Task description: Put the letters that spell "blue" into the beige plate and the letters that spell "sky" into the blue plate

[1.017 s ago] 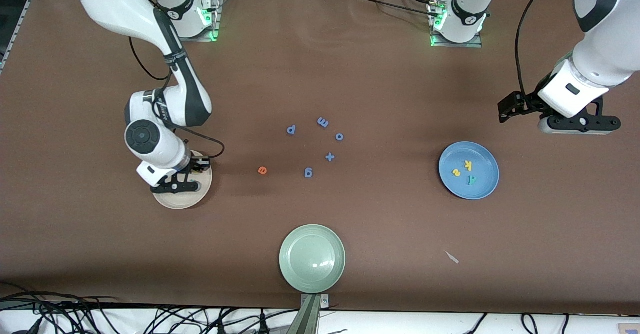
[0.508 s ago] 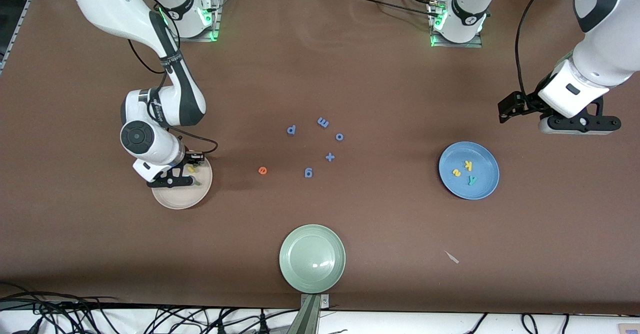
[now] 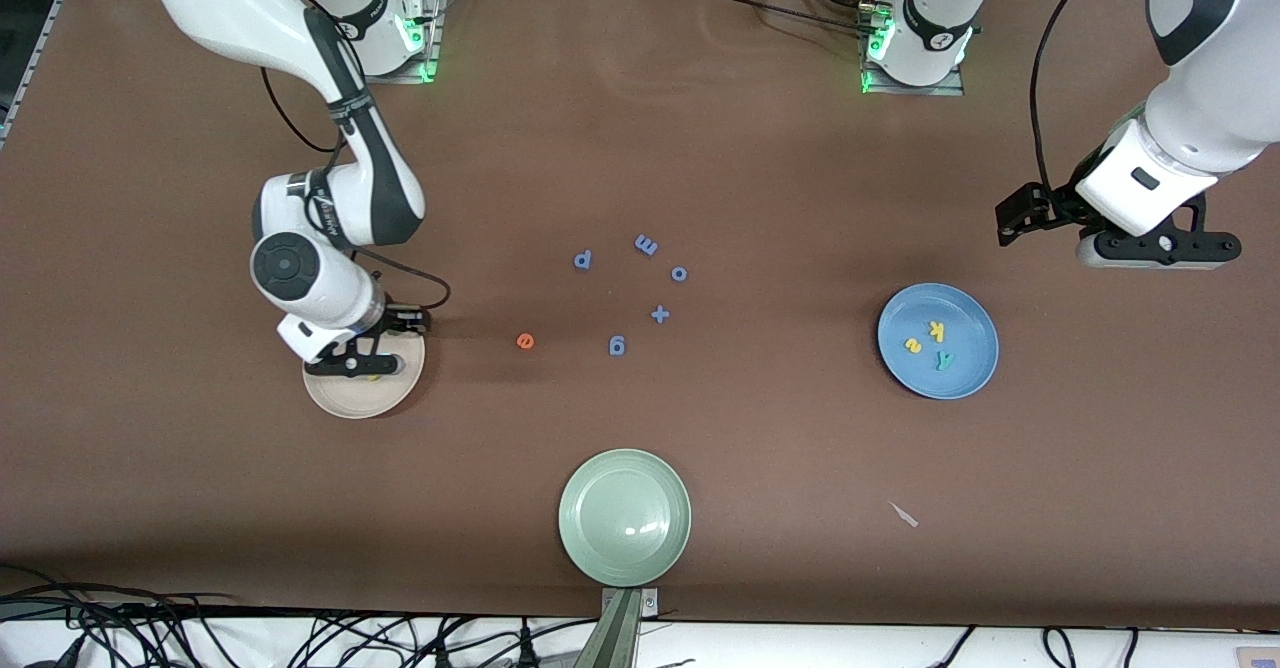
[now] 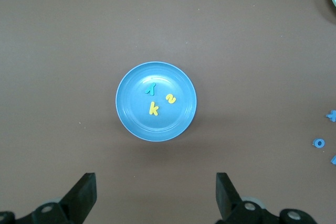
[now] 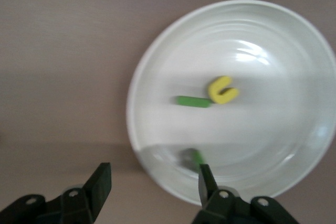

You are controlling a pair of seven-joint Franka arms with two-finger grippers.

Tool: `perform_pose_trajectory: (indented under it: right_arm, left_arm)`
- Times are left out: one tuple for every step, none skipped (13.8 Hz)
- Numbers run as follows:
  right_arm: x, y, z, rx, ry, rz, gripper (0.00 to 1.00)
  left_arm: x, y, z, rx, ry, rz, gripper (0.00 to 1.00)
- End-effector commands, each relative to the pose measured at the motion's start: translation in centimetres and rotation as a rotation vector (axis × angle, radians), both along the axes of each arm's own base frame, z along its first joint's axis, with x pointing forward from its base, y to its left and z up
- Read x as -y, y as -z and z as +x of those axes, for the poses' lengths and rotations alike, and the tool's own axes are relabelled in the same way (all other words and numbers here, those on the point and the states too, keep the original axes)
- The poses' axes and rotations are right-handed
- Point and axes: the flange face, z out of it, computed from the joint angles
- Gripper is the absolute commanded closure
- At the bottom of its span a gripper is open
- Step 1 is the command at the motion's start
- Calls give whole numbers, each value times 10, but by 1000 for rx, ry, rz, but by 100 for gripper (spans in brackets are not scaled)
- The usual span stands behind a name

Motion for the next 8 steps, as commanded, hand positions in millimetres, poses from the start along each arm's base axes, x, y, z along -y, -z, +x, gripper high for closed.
perform_pose_trajectory:
  right_arm:
    - [-44,-12,5,27,63,37,24]
    - [-64,-13,10,39,80,50,24]
    - [-78,-11,14,47,100,59,24]
    - [-94,-10,17,57,112,66,24]
    - [-105,-7,20,62,125,69,24]
    - [-115,1,20,60,138,67,24]
    - [-127,11,16,54,154,61,24]
    - [-139,18,11,53,163,57,24]
  left_arm:
    - [0,-5,3,-3,21,27,0]
    - [0,-5,3,-3,19,27,0]
    - [1,-6,3,-2,20,25,0]
    - [1,-6,3,-2,20,25,0]
    - [1,-6,3,-2,19,25,0]
    - [4,-6,3,-1,21,27,0]
    - [4,-6,3,-2,22,25,0]
    - [5,-6,3,-2,23,25,0]
